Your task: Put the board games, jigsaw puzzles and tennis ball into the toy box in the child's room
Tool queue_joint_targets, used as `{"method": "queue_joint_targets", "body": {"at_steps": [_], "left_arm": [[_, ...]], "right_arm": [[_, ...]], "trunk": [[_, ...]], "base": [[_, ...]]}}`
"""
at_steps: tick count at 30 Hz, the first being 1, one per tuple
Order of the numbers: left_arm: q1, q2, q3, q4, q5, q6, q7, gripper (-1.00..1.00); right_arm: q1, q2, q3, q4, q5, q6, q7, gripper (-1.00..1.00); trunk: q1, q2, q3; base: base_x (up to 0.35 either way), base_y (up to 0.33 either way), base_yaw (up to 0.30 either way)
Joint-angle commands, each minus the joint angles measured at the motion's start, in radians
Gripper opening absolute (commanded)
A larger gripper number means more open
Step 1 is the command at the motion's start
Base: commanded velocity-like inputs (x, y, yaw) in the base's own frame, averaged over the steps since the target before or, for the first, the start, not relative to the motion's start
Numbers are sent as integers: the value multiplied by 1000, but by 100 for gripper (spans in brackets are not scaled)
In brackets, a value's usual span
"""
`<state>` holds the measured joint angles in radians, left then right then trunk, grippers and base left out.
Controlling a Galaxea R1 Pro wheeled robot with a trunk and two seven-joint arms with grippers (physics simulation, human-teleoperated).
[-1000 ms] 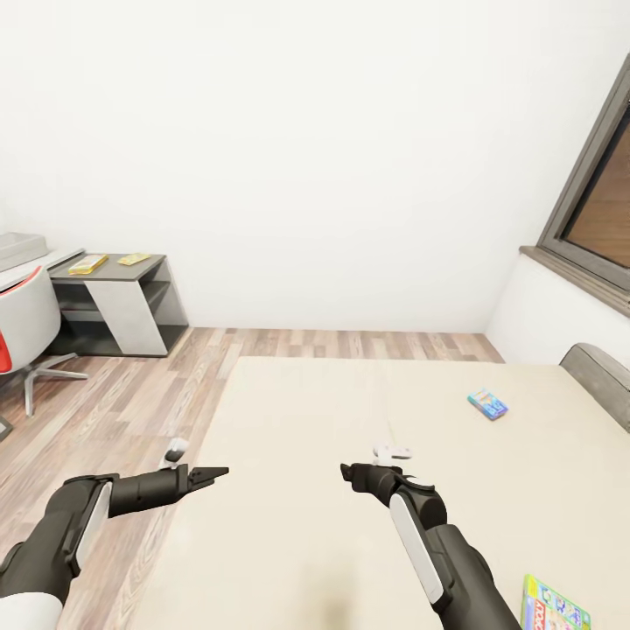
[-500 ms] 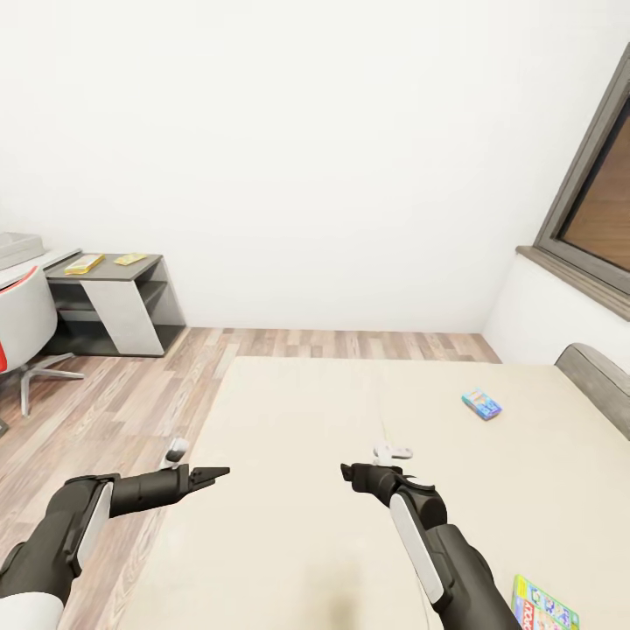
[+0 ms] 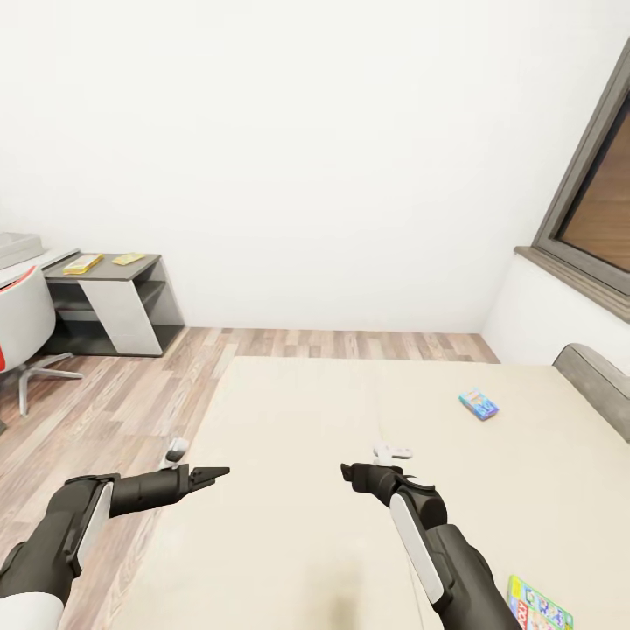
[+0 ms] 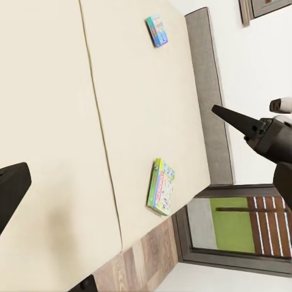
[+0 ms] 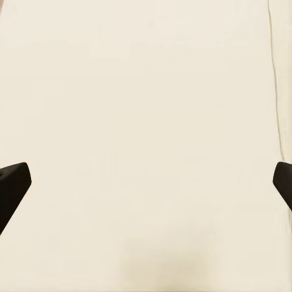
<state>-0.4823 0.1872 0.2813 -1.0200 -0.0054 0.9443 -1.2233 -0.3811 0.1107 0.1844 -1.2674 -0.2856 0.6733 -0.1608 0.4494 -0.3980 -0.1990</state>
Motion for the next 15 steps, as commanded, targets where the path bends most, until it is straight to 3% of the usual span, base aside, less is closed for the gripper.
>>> {"method": "queue_joint_targets", "body": {"at_steps": [1, 15], "left_arm": [[-1, 0, 1, 0, -1, 10, -4, 100], [-1, -1, 1, -1, -1, 10, -4, 100]], "right_arm": [[-1, 0, 1, -1, -11, 3, -9, 100], [-1, 0, 1, -1, -11, 3, -9, 100]], "trunk": [[1, -2, -2], [1, -2, -2]], "base": [[0, -18, 0], [0, -55, 0]]}}
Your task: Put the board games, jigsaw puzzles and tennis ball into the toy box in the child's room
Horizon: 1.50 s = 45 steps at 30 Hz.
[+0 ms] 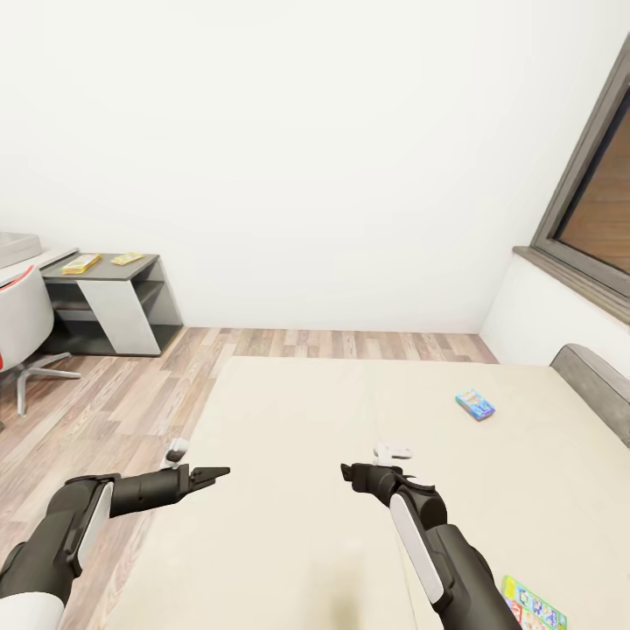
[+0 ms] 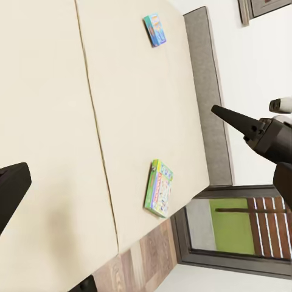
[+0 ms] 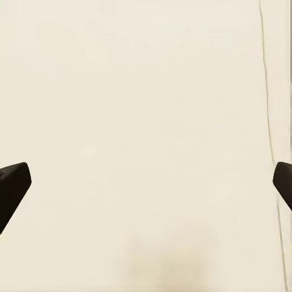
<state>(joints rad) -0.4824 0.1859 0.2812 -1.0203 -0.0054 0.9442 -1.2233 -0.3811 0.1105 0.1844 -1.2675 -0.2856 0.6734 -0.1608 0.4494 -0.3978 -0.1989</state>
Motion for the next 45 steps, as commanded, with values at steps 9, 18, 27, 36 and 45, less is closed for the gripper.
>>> {"method": "queue_joint_targets", "body": {"at_steps": [9, 18, 27, 36, 45], "left_arm": [[-1, 0, 1, 0, -1, 10, -4, 100], [-1, -1, 0, 0, 0, 10, -4, 100], [-1, -3, 0, 0, -1, 10, -4, 100], [-1, -6, -1, -1, -1, 10, -4, 100], [-1, -8, 0, -1, -1, 10, -4, 100]], "right_arm": [[-1, 0, 1, -1, -10, 3, -9, 100], [-1, 0, 0, -1, -8, 3, -9, 100], [-1, 1, 0, -1, -7, 3, -9, 100], [-1, 1, 0, -1, -7, 3, -9, 100], [-1, 1, 0, -1, -7, 3, -9, 100]], "trunk": [[1, -2, -2], [1, -2, -2], [1, -2, -2], [1, -2, -2], [1, -2, -2]], "base": [[0, -36, 0], [0, -57, 0], [0, -88, 0], [-10, -67, 0], [-32, -71, 0]]}}
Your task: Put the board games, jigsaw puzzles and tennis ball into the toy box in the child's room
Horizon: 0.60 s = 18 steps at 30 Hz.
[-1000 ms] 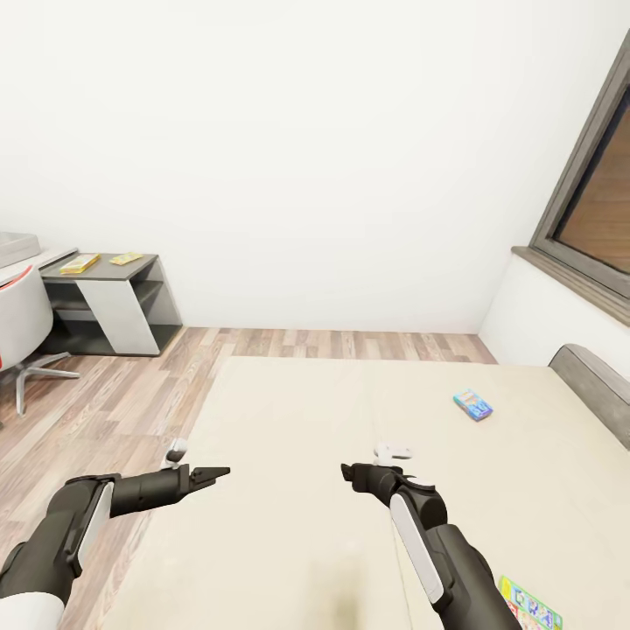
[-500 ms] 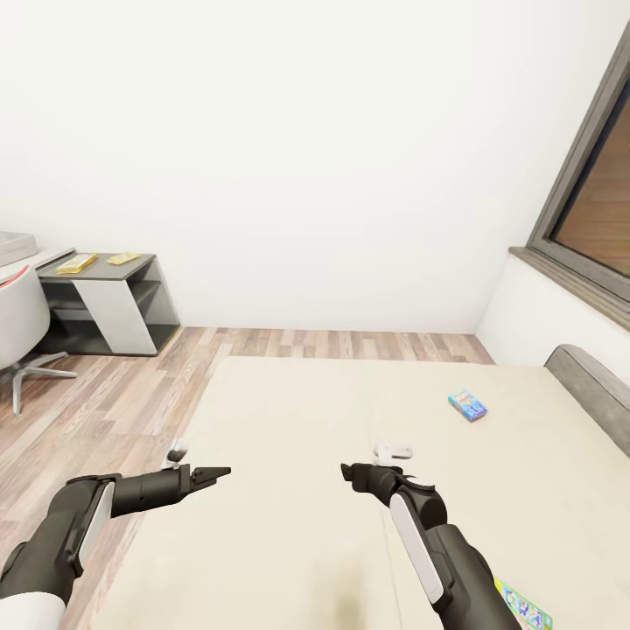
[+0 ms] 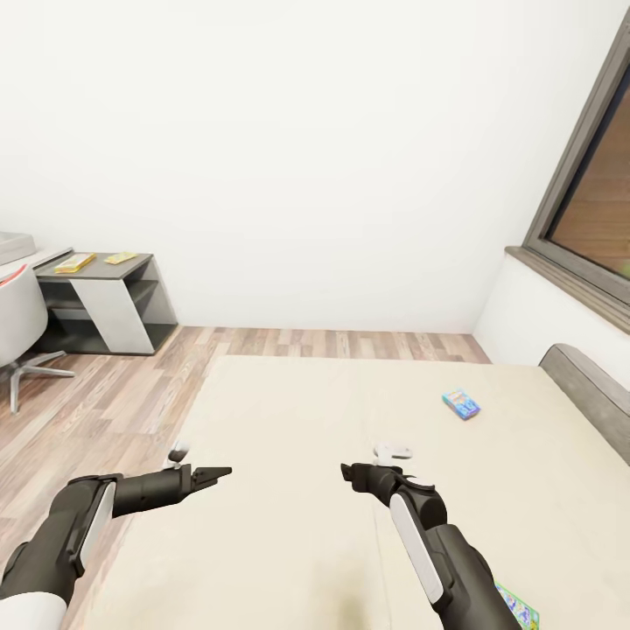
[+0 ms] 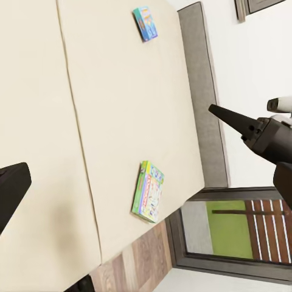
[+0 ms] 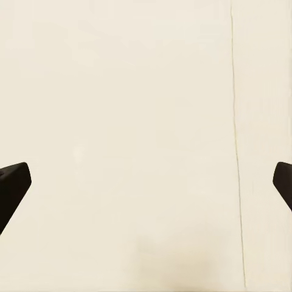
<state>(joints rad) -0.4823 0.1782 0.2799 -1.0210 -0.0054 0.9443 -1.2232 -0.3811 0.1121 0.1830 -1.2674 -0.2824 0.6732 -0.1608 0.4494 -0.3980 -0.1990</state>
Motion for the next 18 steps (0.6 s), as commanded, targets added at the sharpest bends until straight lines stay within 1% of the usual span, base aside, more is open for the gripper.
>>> {"method": "queue_joint_targets", "body": {"at_steps": [1, 9, 18], "left_arm": [[-1, 0, 1, 0, -1, 10, -4, 100], [-1, 0, 2, 0, -1, 10, -4, 100], [-1, 0, 1, -1, -1, 10, -4, 100]], "right_arm": [[-1, 0, 1, -1, -11, 3, -9, 100], [-1, 0, 1, -1, -11, 3, -9, 100], [-1, 0, 1, -1, -11, 3, -9, 100]], "trunk": [[1, -2, -2], [1, -2, -2], [1, -2, -2]], "base": [[-7, -21, 0], [-42, -57, 0], [-9, -12, 0]]}}
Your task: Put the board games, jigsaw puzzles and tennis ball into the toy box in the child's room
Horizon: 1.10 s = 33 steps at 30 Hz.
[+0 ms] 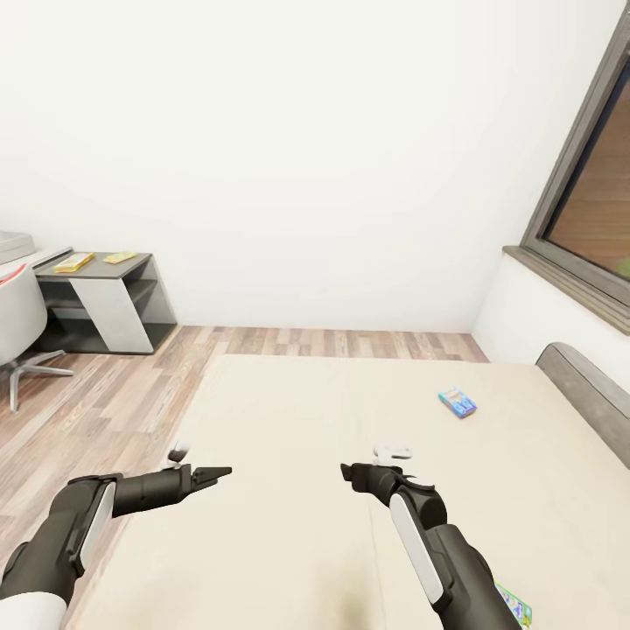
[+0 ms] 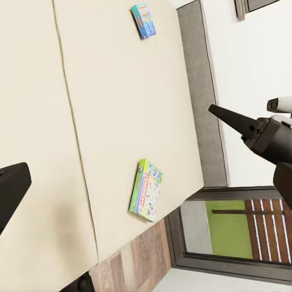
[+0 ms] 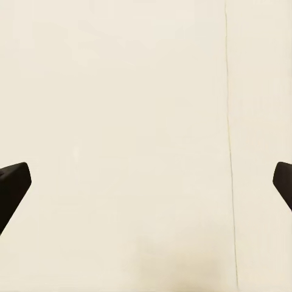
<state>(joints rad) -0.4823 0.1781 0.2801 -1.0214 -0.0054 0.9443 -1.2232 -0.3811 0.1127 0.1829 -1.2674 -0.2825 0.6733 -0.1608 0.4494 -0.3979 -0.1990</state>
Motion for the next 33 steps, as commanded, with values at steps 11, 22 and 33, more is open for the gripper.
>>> {"method": "queue_joint_targets", "body": {"at_steps": [11, 22, 33], "left_arm": [[-1, 0, 1, 0, -1, 10, -4, 100], [-1, 0, 1, 0, -1, 10, -4, 100], [-1, 0, 1, 0, -1, 10, -4, 100]], "right_arm": [[-1, 0, 1, -1, -11, 3, -9, 100], [-1, -1, 1, -1, -11, 3, -9, 100], [-1, -1, 1, -1, -11, 3, -9, 100]], "trunk": [[1, -2, -2], [1, -2, -2], [1, -2, -2]], "base": [[0, -32, 0], [0, -101, 0], [0, -104, 0]]}}
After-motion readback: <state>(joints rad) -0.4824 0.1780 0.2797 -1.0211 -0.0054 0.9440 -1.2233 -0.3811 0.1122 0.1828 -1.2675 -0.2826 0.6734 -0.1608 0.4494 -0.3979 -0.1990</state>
